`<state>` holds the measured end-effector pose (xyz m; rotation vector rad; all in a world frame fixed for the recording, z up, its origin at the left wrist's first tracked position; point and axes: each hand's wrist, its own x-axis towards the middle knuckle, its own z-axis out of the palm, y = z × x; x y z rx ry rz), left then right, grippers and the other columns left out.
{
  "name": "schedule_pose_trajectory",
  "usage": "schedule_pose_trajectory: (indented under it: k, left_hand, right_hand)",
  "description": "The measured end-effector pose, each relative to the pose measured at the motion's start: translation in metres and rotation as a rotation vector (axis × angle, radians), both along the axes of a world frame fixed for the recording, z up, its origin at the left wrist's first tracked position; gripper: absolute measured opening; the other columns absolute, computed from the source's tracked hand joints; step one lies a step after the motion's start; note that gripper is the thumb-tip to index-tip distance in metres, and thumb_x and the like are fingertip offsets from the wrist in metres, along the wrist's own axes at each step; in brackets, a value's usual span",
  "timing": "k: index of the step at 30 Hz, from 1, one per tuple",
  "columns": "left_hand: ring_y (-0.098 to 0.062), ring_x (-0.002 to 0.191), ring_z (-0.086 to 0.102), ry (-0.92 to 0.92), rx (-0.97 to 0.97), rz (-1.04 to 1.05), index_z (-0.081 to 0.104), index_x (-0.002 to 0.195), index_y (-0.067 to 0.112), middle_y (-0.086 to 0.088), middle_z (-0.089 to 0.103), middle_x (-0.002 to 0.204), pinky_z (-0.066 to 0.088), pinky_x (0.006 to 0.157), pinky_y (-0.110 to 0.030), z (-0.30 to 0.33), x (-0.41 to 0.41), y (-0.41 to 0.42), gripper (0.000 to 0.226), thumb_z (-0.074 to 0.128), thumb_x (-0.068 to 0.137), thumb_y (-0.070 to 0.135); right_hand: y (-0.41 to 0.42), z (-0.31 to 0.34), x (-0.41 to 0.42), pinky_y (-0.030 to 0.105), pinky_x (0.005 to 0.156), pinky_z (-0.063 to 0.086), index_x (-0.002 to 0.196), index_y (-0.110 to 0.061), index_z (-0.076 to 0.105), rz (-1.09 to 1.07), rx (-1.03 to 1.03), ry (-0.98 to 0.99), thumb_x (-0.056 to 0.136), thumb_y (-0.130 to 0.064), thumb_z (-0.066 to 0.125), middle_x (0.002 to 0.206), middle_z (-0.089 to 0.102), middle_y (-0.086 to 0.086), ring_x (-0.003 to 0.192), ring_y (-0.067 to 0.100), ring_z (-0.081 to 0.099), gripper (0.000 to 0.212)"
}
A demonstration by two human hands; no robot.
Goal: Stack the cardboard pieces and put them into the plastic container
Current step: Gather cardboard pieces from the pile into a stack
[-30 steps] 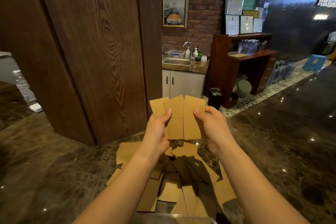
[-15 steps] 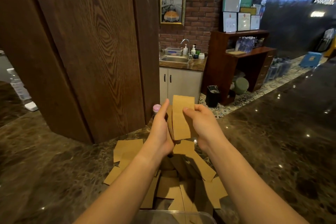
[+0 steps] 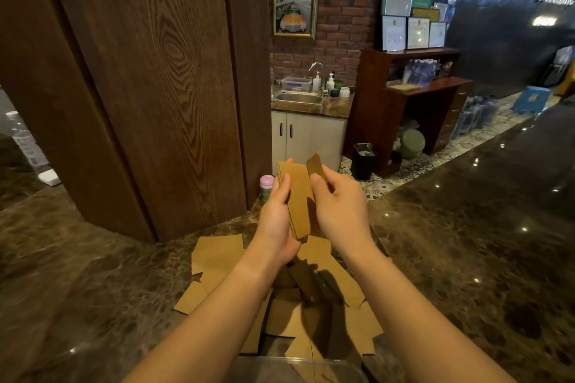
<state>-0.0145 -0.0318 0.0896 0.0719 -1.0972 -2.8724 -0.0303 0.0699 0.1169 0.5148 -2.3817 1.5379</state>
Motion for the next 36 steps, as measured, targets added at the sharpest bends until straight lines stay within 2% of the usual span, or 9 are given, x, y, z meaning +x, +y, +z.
schedule_pose_trajectory:
  k: [2,7,10,15,18,21,24,27,36]
  left_hand:
    - [-0.026,0.113,0.068,-0.013,-0.011,0.018,0.062,0.125,0.037,-0.007,0.074,0.118,0.058,0.088,-0.042,0.001,0.0,0.002,0.033,0.036,0.105,0.04]
    - [-0.023,0.119,0.065,-0.053,-0.063,0.028,0.063,0.131,0.036,-0.006,0.069,0.128,0.045,0.107,-0.046,-0.003,0.0,0.002,0.036,0.044,0.101,0.045]
    - [-0.028,0.115,0.067,-0.037,-0.05,0.01,0.061,0.134,0.036,-0.009,0.073,0.12,0.048,0.104,-0.048,-0.008,-0.002,-0.005,0.036,0.046,0.102,0.041]
    - [-0.028,0.1,0.073,-0.048,-0.038,-0.002,0.069,0.122,0.04,-0.008,0.076,0.111,0.061,0.073,-0.046,-0.016,-0.006,-0.019,0.051,0.039,0.091,0.069]
    - [-0.029,0.102,0.072,-0.067,-0.044,0.013,0.07,0.12,0.039,-0.009,0.075,0.115,0.061,0.07,-0.043,-0.02,-0.009,-0.024,0.066,0.03,0.086,0.079]
    - [-0.032,0.106,0.07,-0.085,-0.049,-0.02,0.075,0.113,0.034,-0.013,0.073,0.117,0.06,0.074,-0.047,-0.022,-0.011,-0.027,0.07,0.035,0.082,0.081]
    - [-0.034,0.111,0.069,-0.115,-0.103,-0.058,0.077,0.108,0.031,-0.014,0.072,0.12,0.057,0.088,-0.053,-0.025,-0.012,-0.031,0.073,0.035,0.081,0.084]
    - [-0.032,0.121,0.063,-0.022,-0.097,-0.057,0.064,0.128,0.042,-0.011,0.067,0.132,0.048,0.102,-0.057,-0.023,-0.011,-0.032,0.063,0.036,0.085,0.078]
    - [-0.036,0.122,0.061,0.069,0.01,-0.139,0.06,0.134,0.037,-0.019,0.063,0.134,0.055,0.093,-0.054,-0.018,-0.007,-0.038,0.046,0.047,0.095,0.057]
  right_hand:
    - [-0.006,-0.005,0.0,0.036,0.075,0.049,0.121,-0.027,0.068,-0.013,0.102,0.007,0.105,-0.035,0.043,0.092,0.059,-0.001,0.083,0.012,0.058,0.03]
    - [-0.009,-0.012,0.003,0.031,0.074,0.044,0.1,-0.024,0.06,0.083,0.143,-0.004,0.099,-0.04,0.052,0.09,0.047,-0.008,0.084,0.013,0.052,0.017]
    - [-0.005,-0.012,0.003,0.025,0.073,0.045,0.1,-0.036,0.061,0.146,0.116,-0.032,0.092,-0.044,0.062,0.095,0.049,-0.013,0.086,0.006,0.055,0.012]
    - [0.007,-0.01,0.005,0.039,0.09,0.057,0.146,-0.051,0.036,0.351,0.186,-0.11,0.071,-0.061,0.069,0.121,0.05,-0.024,0.112,0.004,0.054,0.083]
    - [0.014,-0.012,0.002,0.045,0.115,0.038,0.158,-0.042,0.015,0.393,0.42,-0.06,0.068,-0.061,0.075,0.16,0.029,-0.013,0.144,0.012,0.031,0.11]
    - [0.018,-0.015,0.0,0.038,0.119,0.022,0.159,-0.036,0.008,0.405,0.568,0.05,0.072,-0.056,0.082,0.166,0.015,-0.011,0.15,0.011,0.014,0.116]
    - [0.017,-0.017,0.001,0.04,0.115,0.03,0.157,-0.031,0.024,0.319,0.689,0.234,0.075,-0.054,0.081,0.161,0.027,-0.009,0.143,0.013,0.021,0.103]
    - [0.016,-0.018,0.003,0.043,0.104,0.038,0.145,-0.029,0.049,0.197,0.761,0.426,0.076,-0.063,0.074,0.15,0.047,-0.006,0.125,0.018,0.032,0.082]
    - [0.016,-0.016,0.005,0.045,0.089,0.04,0.131,-0.028,0.065,0.139,0.758,0.535,0.075,-0.073,0.053,0.128,0.067,-0.004,0.115,0.024,0.049,0.072]
